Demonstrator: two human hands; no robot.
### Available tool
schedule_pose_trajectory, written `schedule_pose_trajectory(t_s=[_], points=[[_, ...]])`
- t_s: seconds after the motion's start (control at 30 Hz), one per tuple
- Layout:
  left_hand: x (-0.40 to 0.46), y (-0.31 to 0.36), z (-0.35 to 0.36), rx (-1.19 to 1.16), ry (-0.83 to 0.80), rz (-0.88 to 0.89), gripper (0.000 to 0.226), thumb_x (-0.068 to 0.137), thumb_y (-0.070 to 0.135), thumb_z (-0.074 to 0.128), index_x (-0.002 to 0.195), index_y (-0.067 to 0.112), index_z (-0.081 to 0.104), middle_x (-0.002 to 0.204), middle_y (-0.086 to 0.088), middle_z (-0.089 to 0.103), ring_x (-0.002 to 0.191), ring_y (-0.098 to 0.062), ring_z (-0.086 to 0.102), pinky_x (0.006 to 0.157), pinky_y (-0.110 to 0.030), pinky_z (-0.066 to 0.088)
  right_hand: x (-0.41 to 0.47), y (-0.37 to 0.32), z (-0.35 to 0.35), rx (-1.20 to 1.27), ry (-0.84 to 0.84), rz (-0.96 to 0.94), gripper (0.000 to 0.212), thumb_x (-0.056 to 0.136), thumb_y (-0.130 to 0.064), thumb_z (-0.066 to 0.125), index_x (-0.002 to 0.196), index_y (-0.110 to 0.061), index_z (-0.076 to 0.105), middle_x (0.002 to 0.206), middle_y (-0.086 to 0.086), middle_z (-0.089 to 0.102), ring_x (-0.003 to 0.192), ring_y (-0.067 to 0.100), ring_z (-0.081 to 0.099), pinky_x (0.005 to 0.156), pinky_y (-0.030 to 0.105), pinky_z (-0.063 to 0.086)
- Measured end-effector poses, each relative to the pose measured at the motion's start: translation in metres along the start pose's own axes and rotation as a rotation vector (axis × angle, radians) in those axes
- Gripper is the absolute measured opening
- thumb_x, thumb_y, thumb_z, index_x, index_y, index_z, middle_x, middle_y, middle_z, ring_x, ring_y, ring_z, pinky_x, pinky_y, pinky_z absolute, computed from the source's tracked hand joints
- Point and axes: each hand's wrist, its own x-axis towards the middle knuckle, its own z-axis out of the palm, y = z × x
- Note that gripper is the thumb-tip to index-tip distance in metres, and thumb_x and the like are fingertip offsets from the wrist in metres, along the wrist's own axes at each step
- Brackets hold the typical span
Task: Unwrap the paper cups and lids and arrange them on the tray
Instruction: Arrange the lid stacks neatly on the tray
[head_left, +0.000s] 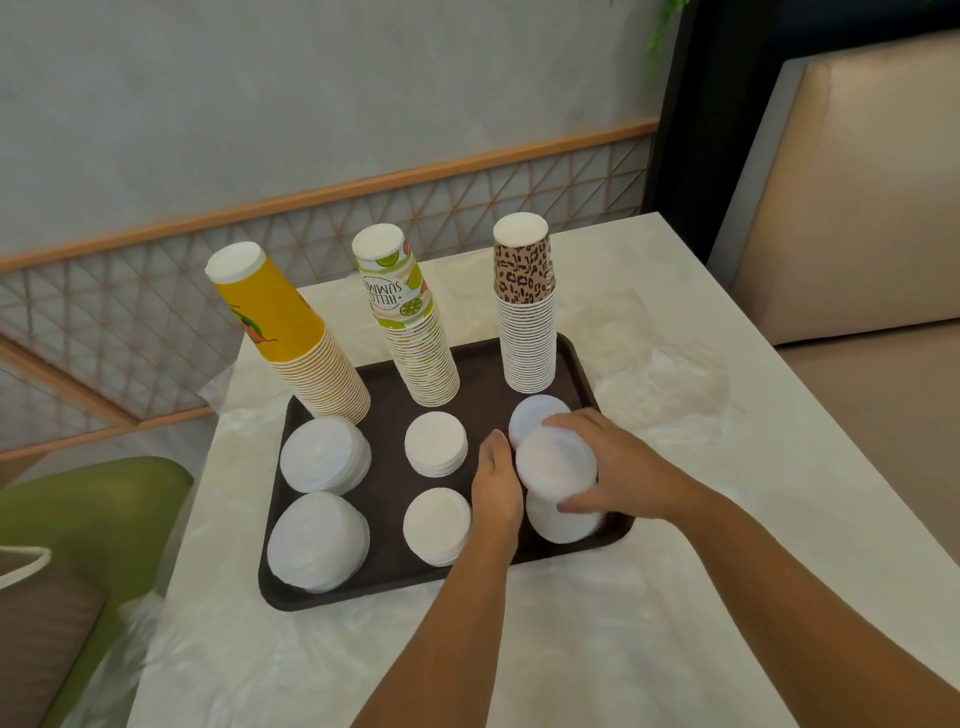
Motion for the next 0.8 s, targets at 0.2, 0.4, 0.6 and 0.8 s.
schedule_pose_trajectory(t_s=[0.2,0.4,0.6,0.8], points=[[0.008,0.000,0.003,-0.054,-0.044,0.056,0.055,0.098,0.053,0.025,0.148,0.030,0.025,0.154,0.006,0.029,0.142,-0.017,0.026,0.118,-0.038,0.018,0.043,0.001,0.005,0.064,0.245,0.134,0.089,0.067,-0.029,0.084,0.140,-0.021,0.033,0.141,0.001,0.035,0.126,0.020,0.039,0.099,0.028,0.036],[0.019,0.000,0.003,0.029,-0.155,0.196,0.053,0.100,0.047,0.020,0.150,0.033,0.009,0.157,0.008,0.017,0.144,-0.014,0.016,0.115,-0.031,0.015,0.058,0.013,0.017,0.189,0.181,0.209,0.100,0.071,-0.037,0.080,0.148,-0.020,0.018,0.150,0.002,0.021,0.134,0.020,0.033,0.103,0.027,0.032],[0.020,-0.005,0.009,0.002,-0.235,0.235,0.054,0.101,0.041,0.020,0.150,0.032,-0.002,0.159,0.009,0.007,0.145,-0.010,0.009,0.112,-0.024,0.012,0.050,0.021,0.029,0.703,0.186,0.308,0.060,0.098,-0.049,0.035,0.151,-0.032,0.013,0.157,-0.008,0.016,0.143,0.013,0.020,0.115,0.034,0.019],[0.022,-0.007,0.015,0.039,-0.267,0.243,0.056,0.102,0.041,0.021,0.150,0.031,-0.006,0.159,0.011,0.002,0.145,-0.010,0.008,0.118,-0.030,0.010,0.046,0.032,0.040,0.813,0.222,0.318,0.047,0.101,-0.043,0.030,0.147,-0.038,0.023,0.152,-0.008,0.030,0.138,0.014,0.031,0.108,0.028,0.028]])
